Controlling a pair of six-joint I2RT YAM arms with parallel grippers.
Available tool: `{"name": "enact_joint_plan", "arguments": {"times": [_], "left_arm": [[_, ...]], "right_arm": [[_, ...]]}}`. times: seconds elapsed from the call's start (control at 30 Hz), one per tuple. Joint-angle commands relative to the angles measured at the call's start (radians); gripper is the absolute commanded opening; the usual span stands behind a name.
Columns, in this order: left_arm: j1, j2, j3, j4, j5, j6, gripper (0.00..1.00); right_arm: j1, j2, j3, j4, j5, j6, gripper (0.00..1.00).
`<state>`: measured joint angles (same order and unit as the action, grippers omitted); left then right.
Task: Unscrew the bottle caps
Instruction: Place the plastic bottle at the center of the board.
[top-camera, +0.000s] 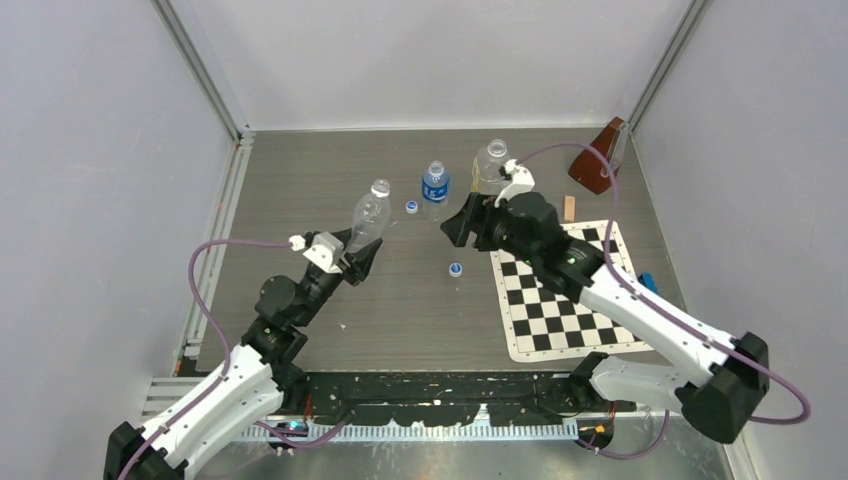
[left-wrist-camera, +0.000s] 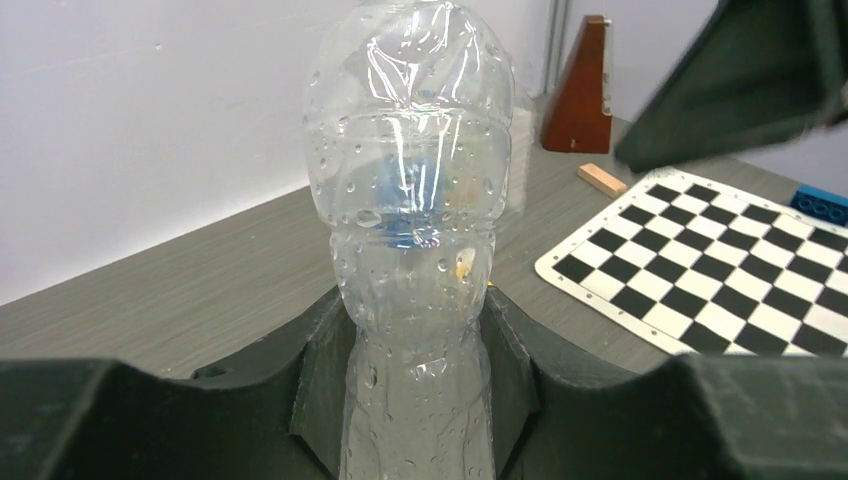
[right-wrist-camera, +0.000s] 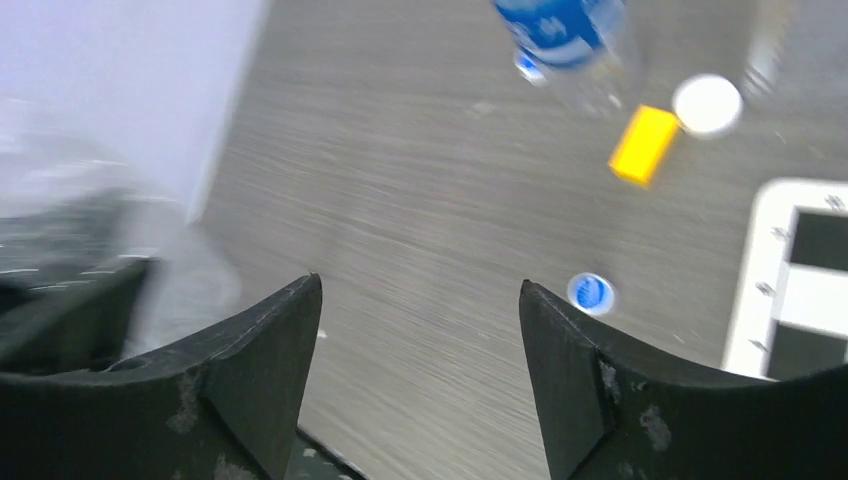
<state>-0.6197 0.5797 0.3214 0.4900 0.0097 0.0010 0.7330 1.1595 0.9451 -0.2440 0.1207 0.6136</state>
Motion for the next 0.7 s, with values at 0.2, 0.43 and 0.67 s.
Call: {"name": "enact_joint_plan", "arguments": {"times": [0.2,0.43,0.67], "left_arm": [[0.002,0.088,0.037,0.05,0.232,0.038,0.05],[0.002,0.101,0.043,0.05,0.281,0.051,0.05],[0.002,0.12,0.051,0.048,0.31,0.045,0.08]], "right_arm": [[0.0,0.024,0.191,0.251,-0.299,0.133,0.8],[0.001,0.142,0.223,0.333,-0.418,0.207,0.79],[0.002,0.18,0.234,0.304,-0.431,0.168,0.41]]}}
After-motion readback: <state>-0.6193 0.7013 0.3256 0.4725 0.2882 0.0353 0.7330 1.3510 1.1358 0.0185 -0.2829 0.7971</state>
